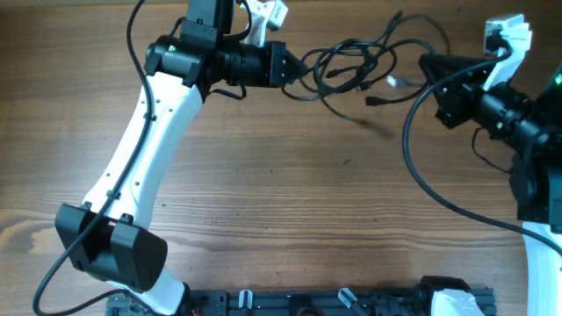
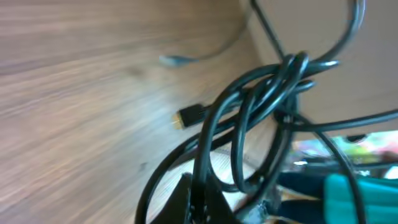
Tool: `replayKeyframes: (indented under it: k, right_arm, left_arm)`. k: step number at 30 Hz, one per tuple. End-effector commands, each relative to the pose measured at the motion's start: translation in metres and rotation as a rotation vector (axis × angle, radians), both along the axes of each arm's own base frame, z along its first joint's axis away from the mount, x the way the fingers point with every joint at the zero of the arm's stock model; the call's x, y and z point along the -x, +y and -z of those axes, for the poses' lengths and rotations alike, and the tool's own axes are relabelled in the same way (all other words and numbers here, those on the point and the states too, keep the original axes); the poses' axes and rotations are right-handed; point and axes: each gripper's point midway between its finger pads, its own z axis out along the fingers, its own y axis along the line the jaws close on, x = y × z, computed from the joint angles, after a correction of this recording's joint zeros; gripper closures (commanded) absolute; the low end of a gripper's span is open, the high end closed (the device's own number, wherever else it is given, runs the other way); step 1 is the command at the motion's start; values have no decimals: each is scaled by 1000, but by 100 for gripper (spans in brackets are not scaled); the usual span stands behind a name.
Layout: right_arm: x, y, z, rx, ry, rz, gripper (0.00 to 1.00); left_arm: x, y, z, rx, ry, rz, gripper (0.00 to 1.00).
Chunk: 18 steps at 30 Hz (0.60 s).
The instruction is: Untangle cables
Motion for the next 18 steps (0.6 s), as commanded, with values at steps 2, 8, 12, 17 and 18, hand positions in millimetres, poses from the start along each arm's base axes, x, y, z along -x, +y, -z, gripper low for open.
replayKeyframes:
  k: [2, 8, 12, 17, 18]
  right_arm:
    - [18, 20, -39, -125, -72, -159, 96]
    - [16, 17, -57, -284, -16, -161, 96]
    - [-7, 18, -51, -438, 127, -169, 96]
    - [-34, 57, -34, -453, 167, -309, 96]
    - [-37, 62, -28, -452, 186, -320, 96]
  left_arm:
    - [-14, 30, 20, -219, -124, -49, 96]
    - [-14, 30, 21, -222, -119, -51, 96]
    - [-11, 26, 21, -221, -113, -43, 96]
    - [0, 8, 21, -218, -119, 2, 96]
    - [1, 7, 21, -218, -119, 5, 96]
